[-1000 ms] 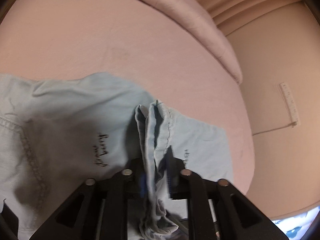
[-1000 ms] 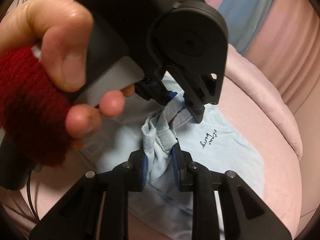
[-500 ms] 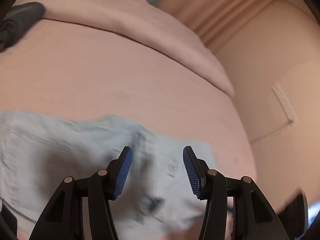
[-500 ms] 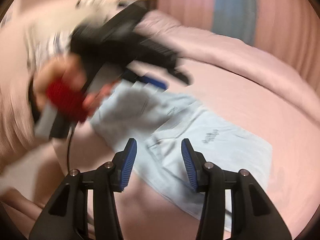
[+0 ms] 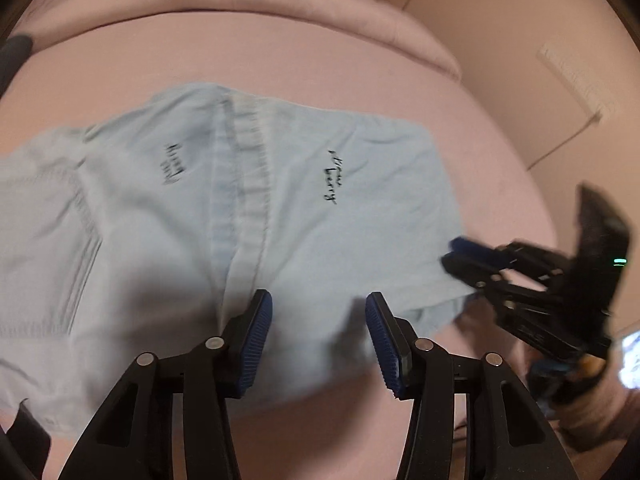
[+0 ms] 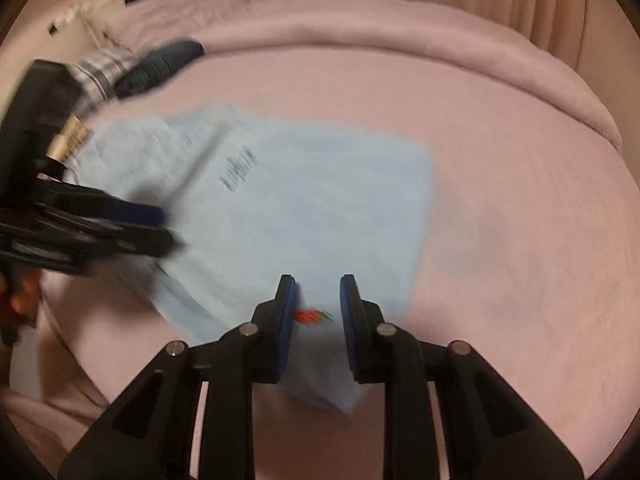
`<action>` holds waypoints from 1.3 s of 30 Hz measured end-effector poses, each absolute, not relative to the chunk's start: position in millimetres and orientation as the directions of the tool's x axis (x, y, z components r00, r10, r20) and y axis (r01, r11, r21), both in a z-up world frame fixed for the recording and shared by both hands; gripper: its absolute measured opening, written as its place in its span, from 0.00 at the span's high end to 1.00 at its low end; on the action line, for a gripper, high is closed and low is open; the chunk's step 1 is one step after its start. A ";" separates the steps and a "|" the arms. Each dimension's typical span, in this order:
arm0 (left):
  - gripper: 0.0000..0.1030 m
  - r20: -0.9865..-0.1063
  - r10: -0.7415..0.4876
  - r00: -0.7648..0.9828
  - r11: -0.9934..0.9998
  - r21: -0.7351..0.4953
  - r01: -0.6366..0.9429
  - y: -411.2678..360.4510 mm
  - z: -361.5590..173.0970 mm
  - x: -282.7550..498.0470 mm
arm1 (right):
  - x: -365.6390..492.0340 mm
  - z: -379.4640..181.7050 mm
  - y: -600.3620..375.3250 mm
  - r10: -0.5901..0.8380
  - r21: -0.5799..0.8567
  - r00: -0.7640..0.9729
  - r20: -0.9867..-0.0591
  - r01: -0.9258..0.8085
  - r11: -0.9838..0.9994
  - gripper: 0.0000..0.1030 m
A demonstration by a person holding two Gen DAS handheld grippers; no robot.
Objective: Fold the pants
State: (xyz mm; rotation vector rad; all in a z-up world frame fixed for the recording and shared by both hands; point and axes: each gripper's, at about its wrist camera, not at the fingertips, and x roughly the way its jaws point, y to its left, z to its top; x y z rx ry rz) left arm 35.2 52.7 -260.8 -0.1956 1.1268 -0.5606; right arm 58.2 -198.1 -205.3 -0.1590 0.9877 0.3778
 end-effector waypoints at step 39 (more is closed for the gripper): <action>0.54 -0.646 -0.638 0.419 0.746 -0.653 0.127 134.6 -284.7 11.9 | 100.6 -201.2 -42.6 0.442 0.136 0.355 -0.824 -0.633 0.762 0.81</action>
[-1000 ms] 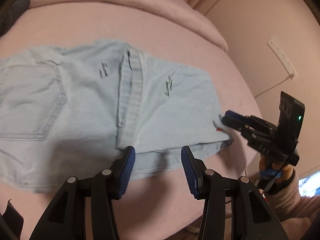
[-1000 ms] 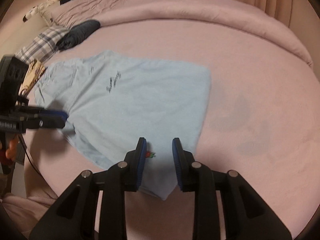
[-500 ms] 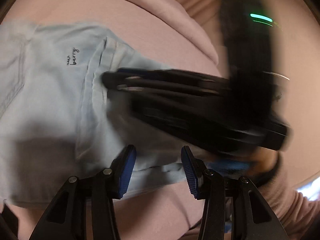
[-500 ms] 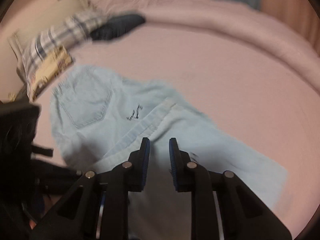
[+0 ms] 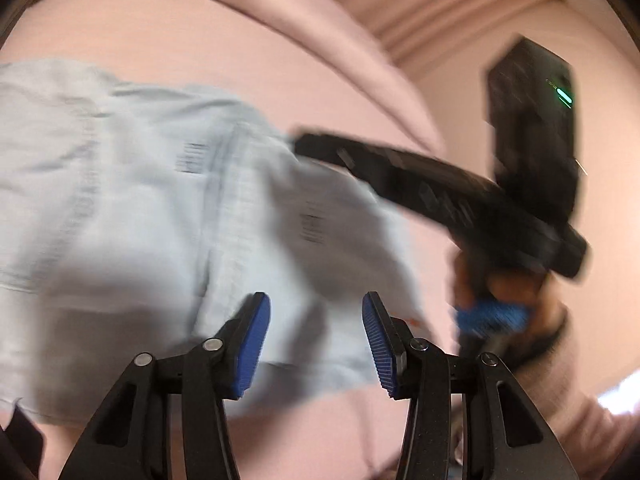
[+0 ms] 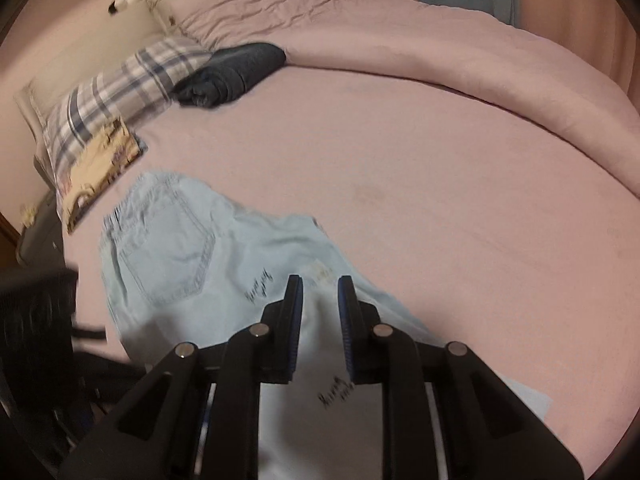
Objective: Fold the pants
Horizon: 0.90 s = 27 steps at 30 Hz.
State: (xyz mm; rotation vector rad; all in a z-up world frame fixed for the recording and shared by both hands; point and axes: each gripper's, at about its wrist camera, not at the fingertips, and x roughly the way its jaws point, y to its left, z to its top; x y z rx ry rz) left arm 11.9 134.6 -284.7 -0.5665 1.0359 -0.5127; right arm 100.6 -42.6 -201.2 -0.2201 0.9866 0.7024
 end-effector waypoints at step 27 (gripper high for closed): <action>0.56 -0.647 -0.644 0.408 0.741 -0.660 0.122 138.0 -289.4 -0.4 | 79.8 -253.2 -76.3 0.297 0.077 0.295 -0.908 -0.579 0.812 0.81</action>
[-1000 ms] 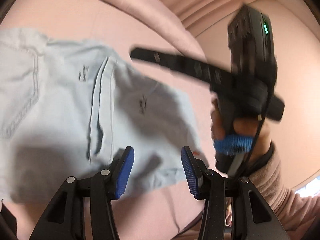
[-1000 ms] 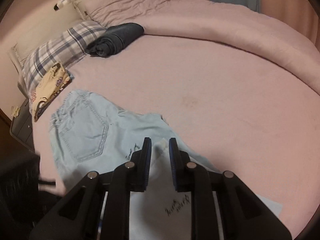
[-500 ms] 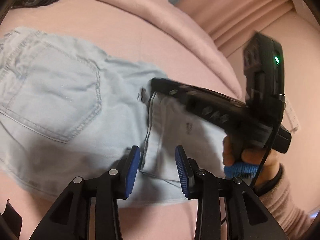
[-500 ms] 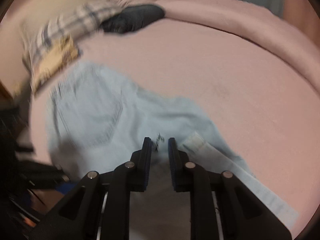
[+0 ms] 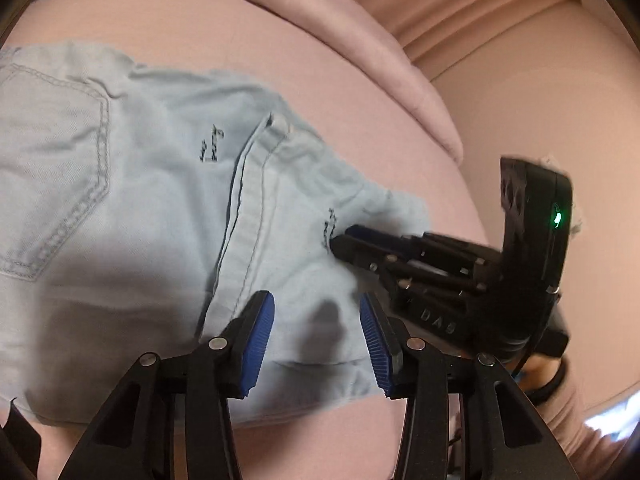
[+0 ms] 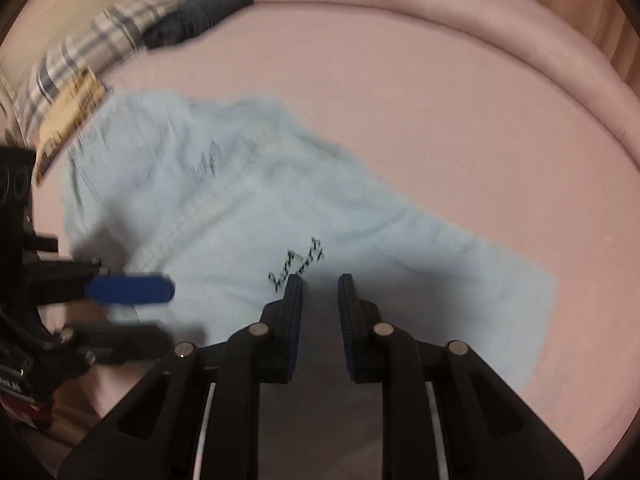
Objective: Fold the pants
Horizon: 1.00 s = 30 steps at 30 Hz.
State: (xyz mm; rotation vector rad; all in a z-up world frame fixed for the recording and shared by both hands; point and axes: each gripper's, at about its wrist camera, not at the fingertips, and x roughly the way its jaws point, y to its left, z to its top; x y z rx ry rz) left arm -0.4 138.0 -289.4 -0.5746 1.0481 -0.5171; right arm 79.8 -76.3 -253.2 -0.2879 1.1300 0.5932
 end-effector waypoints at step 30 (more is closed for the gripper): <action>0.30 -0.532 -0.356 0.768 0.474 -0.812 -0.342 383.4 -296.9 -85.1 | 28.5 -218.7 38.6 0.483 0.194 0.238 -0.843 -0.703 0.684 0.72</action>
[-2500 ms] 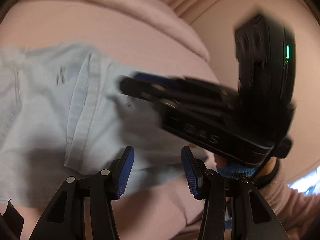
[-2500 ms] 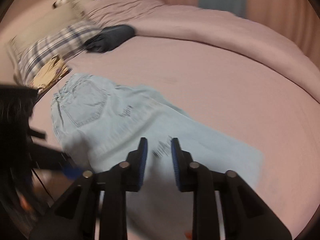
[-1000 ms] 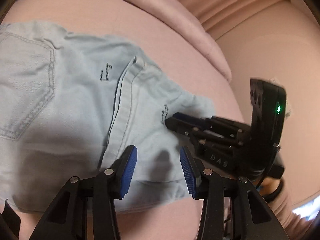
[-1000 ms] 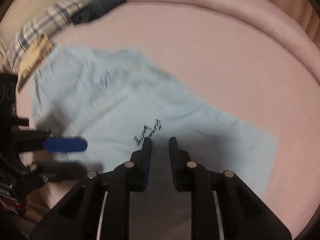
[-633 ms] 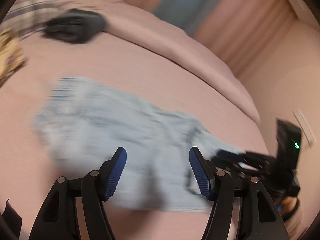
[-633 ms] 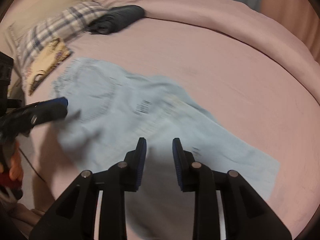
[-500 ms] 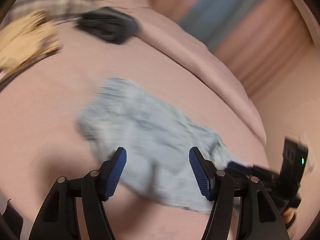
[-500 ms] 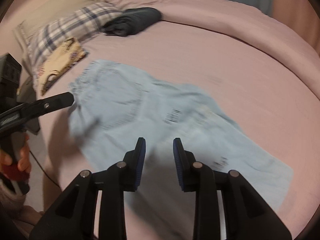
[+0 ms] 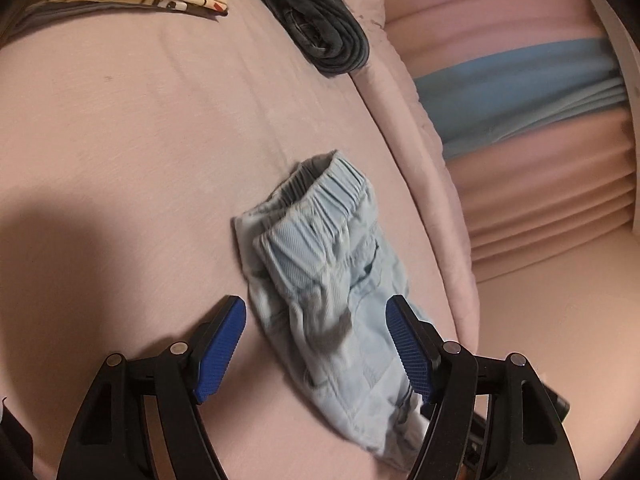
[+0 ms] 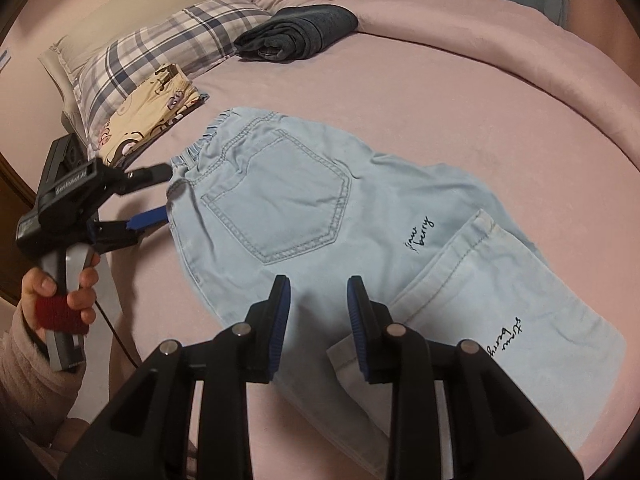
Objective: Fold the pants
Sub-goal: 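Grasp the elastic waistband with the left gripper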
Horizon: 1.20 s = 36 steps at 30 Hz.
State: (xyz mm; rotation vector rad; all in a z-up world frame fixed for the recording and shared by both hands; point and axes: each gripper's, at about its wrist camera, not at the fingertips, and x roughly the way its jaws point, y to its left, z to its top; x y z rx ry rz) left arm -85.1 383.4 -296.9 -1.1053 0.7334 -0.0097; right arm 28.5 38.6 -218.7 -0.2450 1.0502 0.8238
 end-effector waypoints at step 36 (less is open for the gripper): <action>0.34 -0.576 -0.396 0.715 0.312 -0.817 -0.486 404.0 -314.3 -74.1 | 23.5 -210.3 14.6 0.528 0.239 0.254 -0.810 -0.680 0.693 0.69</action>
